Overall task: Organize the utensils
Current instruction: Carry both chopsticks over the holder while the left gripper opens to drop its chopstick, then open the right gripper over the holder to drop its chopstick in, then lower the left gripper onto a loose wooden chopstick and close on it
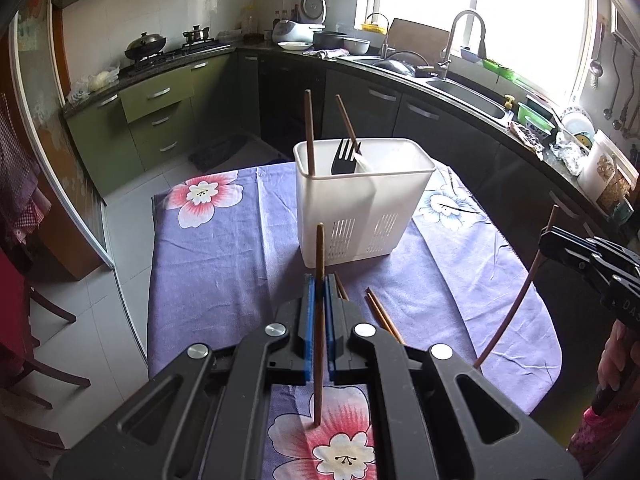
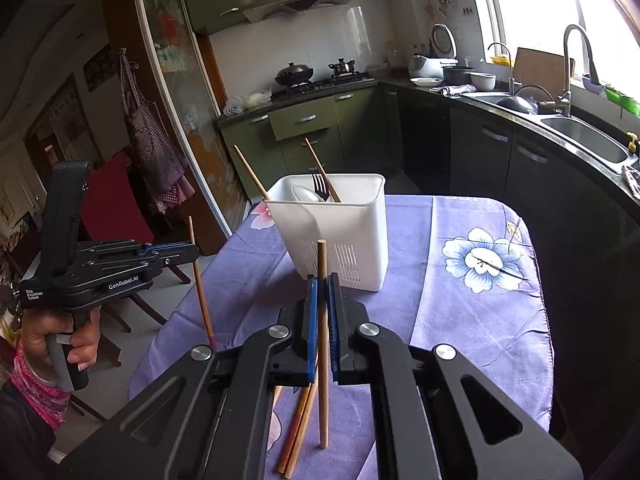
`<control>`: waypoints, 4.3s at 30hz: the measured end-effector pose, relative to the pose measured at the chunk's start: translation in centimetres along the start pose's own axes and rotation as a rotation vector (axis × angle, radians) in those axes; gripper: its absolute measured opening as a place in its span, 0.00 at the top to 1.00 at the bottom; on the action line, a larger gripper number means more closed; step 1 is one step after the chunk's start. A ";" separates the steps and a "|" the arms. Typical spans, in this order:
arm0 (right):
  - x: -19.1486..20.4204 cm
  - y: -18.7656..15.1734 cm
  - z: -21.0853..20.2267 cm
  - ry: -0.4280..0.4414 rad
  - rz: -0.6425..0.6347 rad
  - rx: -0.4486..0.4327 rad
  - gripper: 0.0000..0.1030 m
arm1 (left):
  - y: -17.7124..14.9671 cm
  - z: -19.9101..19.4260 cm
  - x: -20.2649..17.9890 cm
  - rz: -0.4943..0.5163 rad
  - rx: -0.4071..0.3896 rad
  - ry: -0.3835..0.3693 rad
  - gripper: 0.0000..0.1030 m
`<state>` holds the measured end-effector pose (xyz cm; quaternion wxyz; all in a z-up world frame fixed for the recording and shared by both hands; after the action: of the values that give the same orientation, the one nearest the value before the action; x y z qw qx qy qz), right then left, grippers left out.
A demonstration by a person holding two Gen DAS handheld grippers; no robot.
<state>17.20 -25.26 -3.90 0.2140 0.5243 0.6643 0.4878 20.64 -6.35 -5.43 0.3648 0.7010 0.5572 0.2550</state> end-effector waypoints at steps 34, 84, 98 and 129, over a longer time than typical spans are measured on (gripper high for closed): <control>0.1 7.0 -4.4 -0.023 -0.058 -0.117 0.94 | 16.1 -6.3 -4.5 0.061 -0.260 -0.019 0.95; -2.3 16.2 6.9 -0.119 0.008 -0.133 0.93 | 8.3 -2.0 0.1 0.032 -0.153 0.014 0.73; -4.0 5.3 4.8 -0.105 0.016 -0.021 0.84 | -2.0 7.7 -1.0 -0.065 0.153 -0.049 0.73; -7.8 -6.4 8.3 -0.046 0.214 0.147 0.74 | -8.0 16.4 -1.9 -0.076 0.369 0.081 0.79</control>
<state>23.50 -28.67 -14.90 0.1371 0.6175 0.6335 0.4456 27.92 -11.05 -21.62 0.2169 0.7237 0.6346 0.1627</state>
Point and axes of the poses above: each gripper's, at about its wrist camera, not at the fingertips, and z roughly the way its jaws point, x to its left, y to its top, the point moved 5 cm from there along z, roughly the way its jaws point, and after that the axes turned 10 degrees about -x, right-handed, at the moved point
